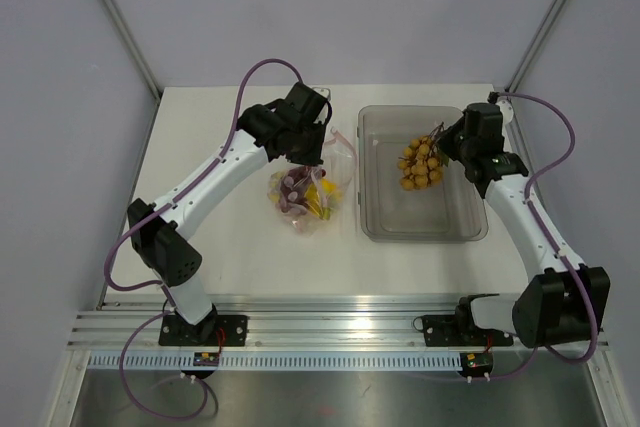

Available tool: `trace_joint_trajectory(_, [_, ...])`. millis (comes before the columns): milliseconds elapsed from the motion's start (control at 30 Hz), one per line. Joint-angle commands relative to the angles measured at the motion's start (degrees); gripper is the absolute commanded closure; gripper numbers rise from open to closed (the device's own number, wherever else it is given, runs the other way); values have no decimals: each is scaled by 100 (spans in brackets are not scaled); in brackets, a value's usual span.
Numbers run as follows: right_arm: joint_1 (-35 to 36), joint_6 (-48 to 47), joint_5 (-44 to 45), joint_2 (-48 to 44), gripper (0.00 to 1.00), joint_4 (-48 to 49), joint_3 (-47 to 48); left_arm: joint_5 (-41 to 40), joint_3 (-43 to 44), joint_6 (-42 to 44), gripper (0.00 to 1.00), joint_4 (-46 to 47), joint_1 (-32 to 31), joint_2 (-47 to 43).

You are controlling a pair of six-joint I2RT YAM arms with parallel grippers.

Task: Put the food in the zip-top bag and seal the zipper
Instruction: Pick up the fake fruit from the bin, then place the fake fruit in the zipper food storage bag.

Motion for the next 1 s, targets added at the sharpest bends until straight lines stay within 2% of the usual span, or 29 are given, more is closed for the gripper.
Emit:
trace_joint_trajectory(0, [97, -498, -225, -608, 100, -133, 388, 62, 3, -5, 100, 264, -9, -246])
trace_joint_trajectory(167, [264, -568, -375, -917, 100, -327, 844, 80, 47, 4, 100, 230, -9, -263])
trace_joint_trajectory(333, [824, -533, -410, -909, 100, -336, 1371, 53, 74, 21, 100, 212, -9, -289])
trace_joint_trajectory(667, [1906, -384, -261, -276, 100, 7, 2075, 88, 65, 13, 100, 168, -9, -290])
trace_joint_trajectory(967, [2435, -287, -164, 304, 100, 226, 2471, 45, 56, 39, 100, 124, -9, -359])
